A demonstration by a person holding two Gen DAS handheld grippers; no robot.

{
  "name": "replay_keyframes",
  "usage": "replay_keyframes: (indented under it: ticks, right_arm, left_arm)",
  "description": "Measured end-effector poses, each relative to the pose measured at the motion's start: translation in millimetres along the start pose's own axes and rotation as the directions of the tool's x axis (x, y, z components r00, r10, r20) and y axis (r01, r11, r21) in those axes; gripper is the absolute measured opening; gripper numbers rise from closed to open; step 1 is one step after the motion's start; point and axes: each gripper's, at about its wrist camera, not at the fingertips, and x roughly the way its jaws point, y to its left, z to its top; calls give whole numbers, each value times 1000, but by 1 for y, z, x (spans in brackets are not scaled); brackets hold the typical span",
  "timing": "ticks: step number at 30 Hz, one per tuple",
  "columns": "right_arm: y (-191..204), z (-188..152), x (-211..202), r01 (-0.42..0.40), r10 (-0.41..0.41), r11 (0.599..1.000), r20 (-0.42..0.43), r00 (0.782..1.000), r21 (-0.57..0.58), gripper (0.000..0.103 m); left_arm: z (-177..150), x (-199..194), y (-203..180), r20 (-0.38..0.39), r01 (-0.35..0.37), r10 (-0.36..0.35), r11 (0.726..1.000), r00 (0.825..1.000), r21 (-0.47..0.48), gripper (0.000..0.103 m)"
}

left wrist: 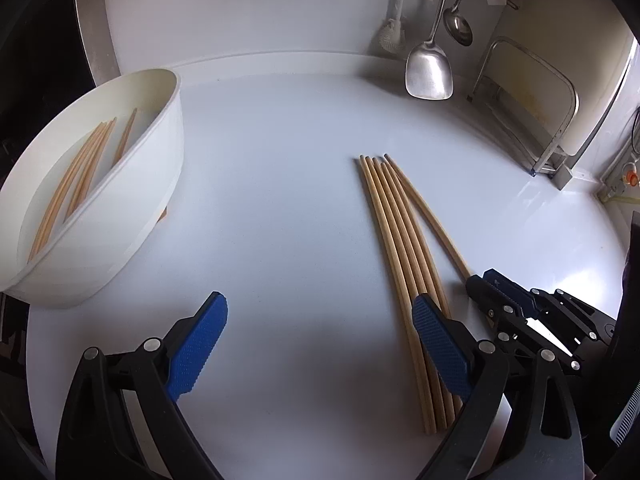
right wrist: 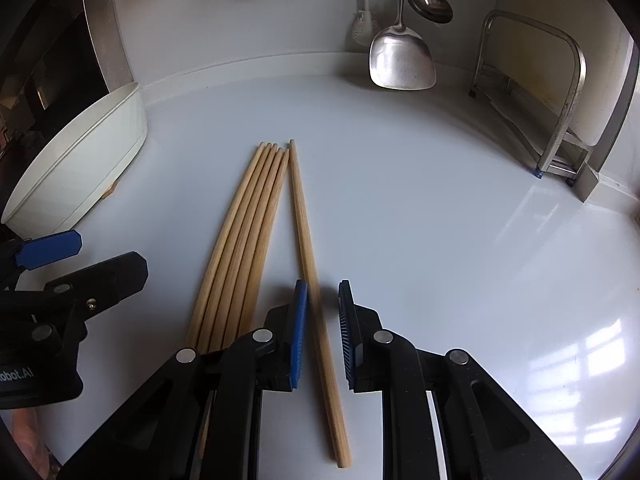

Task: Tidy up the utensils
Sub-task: 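Position both tools over the chopstick bundle, fingers around single chopsticks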

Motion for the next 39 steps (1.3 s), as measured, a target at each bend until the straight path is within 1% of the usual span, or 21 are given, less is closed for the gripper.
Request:
replay_keyframes:
  ticks: [5,10,12,16,21,23,25,28,33,39]
  right_arm:
    - [-15,-1,-2,6,-6,1000,-1,1000,25,16]
    - [-26,-3,-6,-8,8,999,0,1000,38,16]
    - [-29,-3,-7,-11,11,999,2,1000,43,18]
    - [-30,-4,-7,-13,13,999,3,1000,37,19]
    - [-33,-3,-5,-14,14,999,5,1000,40,20]
    - [-34,-3,-4,-18,17,999,3,1000,39,21]
    - [-33,-3,-4,-17,17,999,2,1000,39,21]
    - [-34,-3,-3,-19,19,999,3,1000,38,22]
    - [-32,-2,-2,-14,14,1000,3,1000,18,24]
    - [-24,0,2,-5,5,999,1,1000,-43,24]
  left_arm:
    - [-2,11,-7,-18,-9,9,1000,1000,8,92]
    - [-3,20,-10,-37,-20,21,1000,999,11,92]
    - [-4,23,-11,-43,-26,27,1000,999,15,92]
    - [-5,28,-14,-60,-37,38,999,997,20,92]
    - [-6,31,-13,-61,-46,47,999,997,22,92]
    - [-7,34,-13,-73,-47,49,999,996,25,92]
    - [-8,36,-15,-72,-59,62,997,995,40,92]
    - [-7,37,-13,-71,-63,65,997,995,34,92]
    - [-4,38,-5,-67,-77,78,997,995,16,93]
    - [1,42,4,-67,-96,95,995,993,-7,96]
